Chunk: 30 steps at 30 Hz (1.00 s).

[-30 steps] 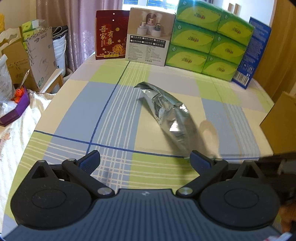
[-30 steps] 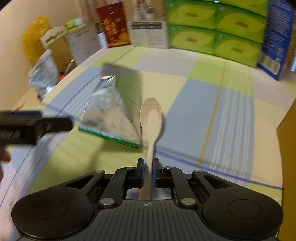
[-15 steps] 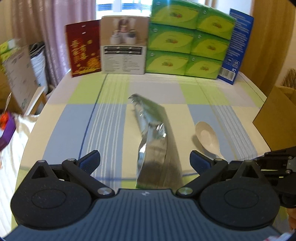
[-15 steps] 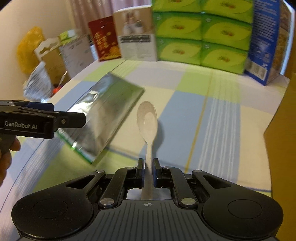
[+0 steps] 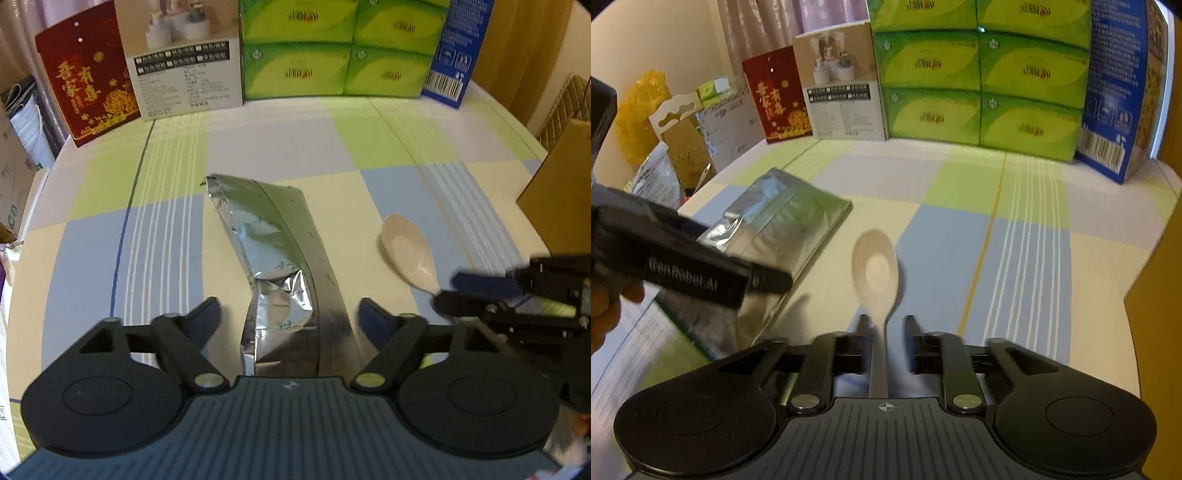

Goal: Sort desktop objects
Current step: 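Grasp the silver foil bag with the left tool while the right tool grasps the beige spoon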

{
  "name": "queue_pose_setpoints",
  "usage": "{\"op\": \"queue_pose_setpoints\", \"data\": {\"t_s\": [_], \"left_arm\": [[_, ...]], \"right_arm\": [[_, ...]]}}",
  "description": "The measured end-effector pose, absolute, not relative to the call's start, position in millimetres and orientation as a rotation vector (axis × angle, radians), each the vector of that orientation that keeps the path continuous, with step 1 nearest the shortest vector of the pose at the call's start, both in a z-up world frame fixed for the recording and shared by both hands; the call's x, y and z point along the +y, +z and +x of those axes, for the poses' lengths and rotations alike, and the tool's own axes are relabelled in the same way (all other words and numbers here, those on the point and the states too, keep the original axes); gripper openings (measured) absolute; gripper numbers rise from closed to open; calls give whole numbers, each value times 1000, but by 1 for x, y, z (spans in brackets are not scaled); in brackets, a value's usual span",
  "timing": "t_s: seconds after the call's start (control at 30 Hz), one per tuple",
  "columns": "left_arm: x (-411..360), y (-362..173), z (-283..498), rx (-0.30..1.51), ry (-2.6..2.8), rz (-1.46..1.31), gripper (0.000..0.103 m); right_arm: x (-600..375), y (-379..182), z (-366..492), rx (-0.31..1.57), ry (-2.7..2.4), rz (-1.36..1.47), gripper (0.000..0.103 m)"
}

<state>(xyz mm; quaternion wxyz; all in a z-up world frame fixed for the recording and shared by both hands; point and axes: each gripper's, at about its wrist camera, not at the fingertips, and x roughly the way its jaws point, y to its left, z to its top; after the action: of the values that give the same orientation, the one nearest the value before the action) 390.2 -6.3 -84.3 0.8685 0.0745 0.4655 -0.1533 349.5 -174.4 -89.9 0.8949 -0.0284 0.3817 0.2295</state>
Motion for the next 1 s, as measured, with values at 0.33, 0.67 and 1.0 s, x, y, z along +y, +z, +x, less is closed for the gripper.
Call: {"op": "queue_pose_setpoints", "data": {"t_s": [0.33,0.67,1.0], "left_arm": [[-7,-86,395,959,-358,191,68],[-15,-87,402,954,-367,224,68],[-23,-85,398,980,-356,228,46]], "right_arm": [[-163,-101,361,686,476,-127,64],[-156,-104,367,638,490,-163,30],[-165,-98,355,698,465,-155,30]]}}
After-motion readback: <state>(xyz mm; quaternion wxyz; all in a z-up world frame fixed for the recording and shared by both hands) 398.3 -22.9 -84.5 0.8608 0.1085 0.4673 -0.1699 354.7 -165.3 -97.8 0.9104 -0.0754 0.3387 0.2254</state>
